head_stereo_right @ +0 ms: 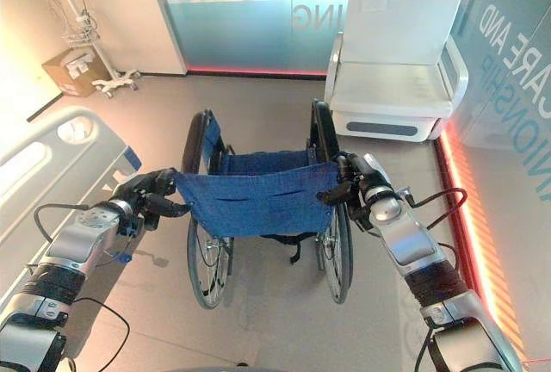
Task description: Push the wheelchair next to the bed
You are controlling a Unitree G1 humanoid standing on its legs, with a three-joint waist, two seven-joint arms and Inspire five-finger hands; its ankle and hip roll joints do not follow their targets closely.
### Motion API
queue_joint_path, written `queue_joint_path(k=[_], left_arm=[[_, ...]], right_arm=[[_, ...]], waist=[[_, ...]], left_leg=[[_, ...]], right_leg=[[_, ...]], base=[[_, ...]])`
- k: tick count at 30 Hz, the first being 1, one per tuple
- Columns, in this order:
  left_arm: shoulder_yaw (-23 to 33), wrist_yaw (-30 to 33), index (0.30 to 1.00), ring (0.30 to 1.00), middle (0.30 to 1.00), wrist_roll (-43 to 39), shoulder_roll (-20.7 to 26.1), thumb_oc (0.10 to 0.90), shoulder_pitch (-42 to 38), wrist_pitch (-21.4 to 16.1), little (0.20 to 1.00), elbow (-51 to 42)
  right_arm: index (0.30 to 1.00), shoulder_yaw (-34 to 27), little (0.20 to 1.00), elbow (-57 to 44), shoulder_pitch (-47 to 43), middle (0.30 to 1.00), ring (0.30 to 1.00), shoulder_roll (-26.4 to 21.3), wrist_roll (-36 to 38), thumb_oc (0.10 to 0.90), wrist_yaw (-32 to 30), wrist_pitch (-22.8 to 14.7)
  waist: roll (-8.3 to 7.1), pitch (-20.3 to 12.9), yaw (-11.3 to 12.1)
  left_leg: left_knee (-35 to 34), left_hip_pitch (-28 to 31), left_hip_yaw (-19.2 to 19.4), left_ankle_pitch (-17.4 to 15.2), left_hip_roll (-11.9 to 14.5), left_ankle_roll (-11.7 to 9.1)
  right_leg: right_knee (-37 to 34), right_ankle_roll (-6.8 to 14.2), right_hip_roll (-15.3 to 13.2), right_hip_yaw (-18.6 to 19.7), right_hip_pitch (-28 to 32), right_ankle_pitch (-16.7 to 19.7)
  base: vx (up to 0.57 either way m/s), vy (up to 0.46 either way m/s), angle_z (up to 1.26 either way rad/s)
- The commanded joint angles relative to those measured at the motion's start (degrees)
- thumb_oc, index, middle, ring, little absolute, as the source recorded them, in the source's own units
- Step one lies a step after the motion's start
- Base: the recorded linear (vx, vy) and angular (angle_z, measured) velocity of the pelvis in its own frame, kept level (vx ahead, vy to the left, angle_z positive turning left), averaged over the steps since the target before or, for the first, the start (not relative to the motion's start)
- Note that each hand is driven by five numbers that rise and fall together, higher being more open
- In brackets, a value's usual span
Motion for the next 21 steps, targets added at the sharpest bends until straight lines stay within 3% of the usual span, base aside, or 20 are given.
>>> queue_joint_path(k=[1, 7, 11, 14, 17, 18, 20, 21], left_arm=[[-3.9, 2.3, 0.9, 0.9, 0.9, 6.4, 5.9, 0.8, 13.0, 5.8, 0.9, 10.3], [-4.4, 3.9, 0.9, 0.9, 0.9, 6.3, 7.6, 0.8, 11.2, 4.6, 0.9, 8.3], [-5.4, 3.3, 0.9, 0.9, 0.9, 8.0, 7.9, 0.8, 9.3, 3.6, 0.9, 8.8], [-5.9, 2.7, 0.9, 0.9, 0.9, 9.3, 7.8, 0.8, 8.9, 3.4, 0.9, 9.2], [-6.8, 2.1, 0.858, 0.858, 0.858, 9.7, 8.0, 0.772, 8.1, 3.4, 0.858, 9.6], [-7.5, 2.0, 0.806, 0.806, 0.806, 9.6, 7.9, 0.737, 7.5, 3.1, 0.806, 10.1], [-8.0, 2.2, 0.745, 0.745, 0.745, 9.5, 7.6, 0.696, 7.2, 2.9, 0.745, 10.4], [-8.2, 2.5, 0.62, 0.62, 0.62, 9.4, 7.2, 0.613, 6.9, 2.9, 0.62, 10.6]], right_arm=[[0.9, 3.3, 0.9, 15.4, 6.3, 0.9, 0.9, -2.6, -6.4, 0.8, 10.7, 12.6], [0.9, 5.6, 0.9, 18.6, 2.1, 0.9, 0.9, -4.7, -7.2, 0.8, 19.0, 14.4], [0.9, 6.9, 0.9, 24.5, -1.8, 0.9, 0.9, -6.6, -11.0, 0.8, 28.3, 14.6], [0.9, 7.2, 0.9, 27.3, -2.7, 0.9, 0.9, -7.2, -14.2, 0.8, 31.9, 14.5], [0.9, 8.0, 0.9, 31.3, -4.5, 0.9, 0.9, -7.9, -15.7, 0.8, 34.3, 13.2], [0.9, 8.1, 0.9, 33.3, -5.2, 0.9, 0.9, -7.7, -14.1, 0.8, 32.6, 12.0], [0.545, 7.9, 0.545, 34.2, -5.8, 0.545, 0.545, -7.3, -13.4, 0.563, 32.2, 11.7], [0.3, 7.9, 0.3, 34.6, -6.0, 0.3, 0.3, -6.7, -11.3, 0.4, 29.6, 11.6]], waist=[[-2.21, 2.3, 2.0], [-2.91, 2.5, 2.8], [-3.49, 2.0, 3.5], [-3.67, 1.8, 3.8], [-3.86, 1.5, 4.0], [-3.83, 1.5, 4.1], [-3.82, 1.5, 4.2], [-3.82, 1.4, 4.3]], left_leg=[[2.4, -0.2, 5.7, -6.1, -4.5, 2.7], [2.3, -0.1, 5.1, -6.0, -4.6, 2.6], [2.2, 0.0, 4.5, -5.9, -4.7, 2.4], [1.9, 0.1, 4.4, -5.7, -4.7, 2.5], [1.8, 0.3, 4.3, -5.7, -4.8, 2.6], [1.9, 0.4, 4.3, -5.8, -4.8, 2.7], [1.8, 0.5, 4.2, -5.9, -4.8, 2.8], [1.8, 0.6, 4.2, -5.9, -4.8, 2.8]], right_leg=[[5.7, 0.5, 1.2, 3.5, -3.6, -2.2], [5.6, 0.3, 1.2, 3.2, -3.3, -2.1], [5.5, 0.3, 1.1, 2.8, -3.0, -2.0], [5.6, 0.4, 1.1, 2.6, -2.9, -2.0], [5.5, 0.4, 1.1, 2.6, -2.8, -2.0], [5.5, 0.4, 1.0, 2.7, -2.7, -2.0], [5.5, 0.4, 1.0, 2.7, -2.7, -1.9], [5.4, 0.5, 0.9, 2.8, -2.6, -1.9]], base=[[0.0, 0.0, 0.0], [0.0, 0.0, 0.0], [0.0, 0.0, 0.0], [0.0, 0.0, 0.0], [0.0, 0.0, 0.0], [0.0, 0.0, 0.0], [0.0, 0.0, 0.0], [0.0, 0.0, 0.0]])
